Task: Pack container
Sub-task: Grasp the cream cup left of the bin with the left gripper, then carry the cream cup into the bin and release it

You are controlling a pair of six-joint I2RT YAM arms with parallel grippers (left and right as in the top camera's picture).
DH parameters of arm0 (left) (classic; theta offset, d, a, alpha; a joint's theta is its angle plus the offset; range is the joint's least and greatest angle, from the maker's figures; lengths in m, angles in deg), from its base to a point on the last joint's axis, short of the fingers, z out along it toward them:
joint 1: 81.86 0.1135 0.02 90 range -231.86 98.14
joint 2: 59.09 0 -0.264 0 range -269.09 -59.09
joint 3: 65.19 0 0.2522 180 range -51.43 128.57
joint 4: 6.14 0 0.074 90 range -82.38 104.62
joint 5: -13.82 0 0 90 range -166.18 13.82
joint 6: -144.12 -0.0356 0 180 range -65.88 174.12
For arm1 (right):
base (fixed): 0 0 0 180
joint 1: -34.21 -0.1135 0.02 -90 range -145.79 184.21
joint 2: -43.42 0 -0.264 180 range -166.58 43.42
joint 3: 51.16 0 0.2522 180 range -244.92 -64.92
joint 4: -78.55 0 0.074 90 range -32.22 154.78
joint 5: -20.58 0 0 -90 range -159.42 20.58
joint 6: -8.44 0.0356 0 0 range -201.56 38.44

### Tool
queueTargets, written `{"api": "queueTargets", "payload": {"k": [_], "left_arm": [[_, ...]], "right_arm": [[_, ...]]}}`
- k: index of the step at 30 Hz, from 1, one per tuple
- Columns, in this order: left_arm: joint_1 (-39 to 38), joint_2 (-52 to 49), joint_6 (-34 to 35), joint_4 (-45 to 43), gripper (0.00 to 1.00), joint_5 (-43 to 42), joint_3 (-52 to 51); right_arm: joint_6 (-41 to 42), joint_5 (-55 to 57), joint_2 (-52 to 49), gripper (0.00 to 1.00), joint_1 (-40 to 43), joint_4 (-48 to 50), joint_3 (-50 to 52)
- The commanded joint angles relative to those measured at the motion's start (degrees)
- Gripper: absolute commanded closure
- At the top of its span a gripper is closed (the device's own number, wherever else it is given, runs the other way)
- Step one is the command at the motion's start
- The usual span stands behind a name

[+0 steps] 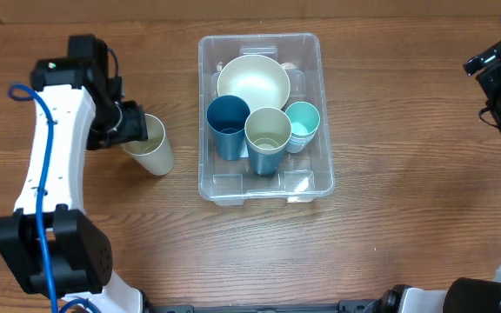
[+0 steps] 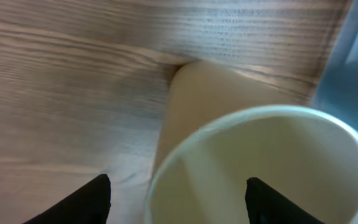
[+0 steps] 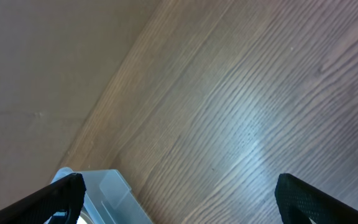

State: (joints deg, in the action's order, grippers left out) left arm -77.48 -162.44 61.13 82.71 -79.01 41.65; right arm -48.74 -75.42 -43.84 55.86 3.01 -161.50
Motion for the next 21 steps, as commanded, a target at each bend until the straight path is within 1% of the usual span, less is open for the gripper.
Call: {"api": "queueTargets", "payload": {"k": [1,2,3,4,5,8,11,13,15,18,21], "left_arm": [[-0.2,0.2,-2.3,-3.5,0.41,-3.0,-6.5],[-0.1,0.2,-1.8,-4.6,0.55,-2.9,-7.8],[0.0,0.2,-1.4,-5.2,0.77,-3.0,-8.4],[0.2,0.2,-0.7,-5.6,0.92,-3.0,-8.4],[0.5,0.3,-0.6,-5.7,0.96,-2.9,-7.5],[1.1,0.3,-0.6,-1.0,0.96,-2.5,-0.5],[1.0,0.3,-0.6,6.2,0.96,-2.6,11.8],[-0.1,0.3,-0.6,13.5,0.96,-3.3,26.7],[-2.9,0.3,-0.6,17.2,0.96,-4.2,37.8],[-8.8,0.3,-0.8,18.1,0.96,-2.7,46.6],[-15.3,0.2,-0.8,16.2,0.96,0.4,48.3]], "right_arm": [[0.2,-0.1,1.0,0.0,0.0,0.1,-0.2],[0.2,-0.1,1.0,0.0,0.0,0.1,-0.2],[0.2,-0.1,1.0,0.0,0.0,0.1,-0.2],[0.2,-0.1,1.0,0.0,0.0,0.1,-0.2],[0.2,-0.1,1.0,0.0,0.0,0.1,-0.2],[0.2,-0.1,1.0,0.0,0.0,0.1,-0.2],[0.2,-0.1,1.0,0.0,0.0,0.1,-0.2],[0.2,-0.1,1.0,0.0,0.0,0.1,-0.2],[0.2,-0.1,1.0,0.0,0.0,0.1,-0.2],[0.2,-0.1,1.0,0.0,0.0,0.1,-0.2],[0.2,-0.1,1.0,0.0,0.0,0.1,-0.2]]}}
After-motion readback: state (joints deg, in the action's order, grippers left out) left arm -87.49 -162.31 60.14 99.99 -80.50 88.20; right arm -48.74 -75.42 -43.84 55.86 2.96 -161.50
